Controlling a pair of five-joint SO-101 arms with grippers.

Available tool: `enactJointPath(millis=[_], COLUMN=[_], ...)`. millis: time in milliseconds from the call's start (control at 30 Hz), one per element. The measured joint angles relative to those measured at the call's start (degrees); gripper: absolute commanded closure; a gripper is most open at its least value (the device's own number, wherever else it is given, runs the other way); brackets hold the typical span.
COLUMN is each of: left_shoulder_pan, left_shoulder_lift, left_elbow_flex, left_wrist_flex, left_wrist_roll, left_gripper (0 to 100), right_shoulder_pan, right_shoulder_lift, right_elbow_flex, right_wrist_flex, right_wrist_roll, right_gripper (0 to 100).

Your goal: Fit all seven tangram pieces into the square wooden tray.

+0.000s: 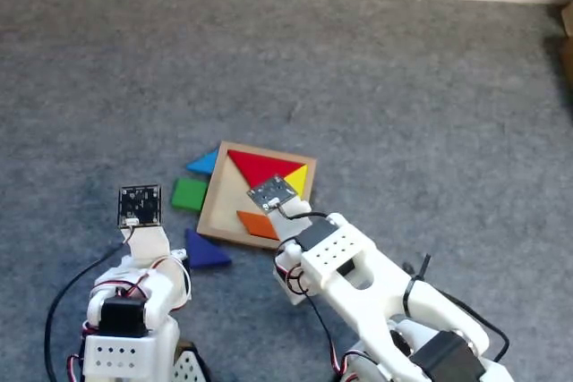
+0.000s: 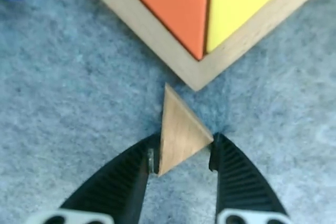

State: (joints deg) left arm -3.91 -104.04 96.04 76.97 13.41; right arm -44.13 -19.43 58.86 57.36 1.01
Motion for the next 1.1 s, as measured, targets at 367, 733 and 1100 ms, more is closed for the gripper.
enactJointPath(millis=[367,733,1100], left_shoulder_pan=[0.0,0.0,0.0], left_shoulder_lift=[0.0,0.0,0.0], left_elbow_flex=[0.0,0.0,0.0], left_wrist_flex=[0.0,0.0,0.0], left_wrist_roll=[0.0,0.0,0.0], left_gripper=[100,100,100], right_shoulder_pan=[1.6,-0.6,-0.6], right_shoulder_lift=[0.0,0.1,0.1], right_elbow_flex=[0.2,0.4,0.4], right_wrist_flex=[0.1,-1.6,-1.6], right_wrist_roll=[0.3,1.3,3.9], right_gripper=[76.2,76.4,76.4])
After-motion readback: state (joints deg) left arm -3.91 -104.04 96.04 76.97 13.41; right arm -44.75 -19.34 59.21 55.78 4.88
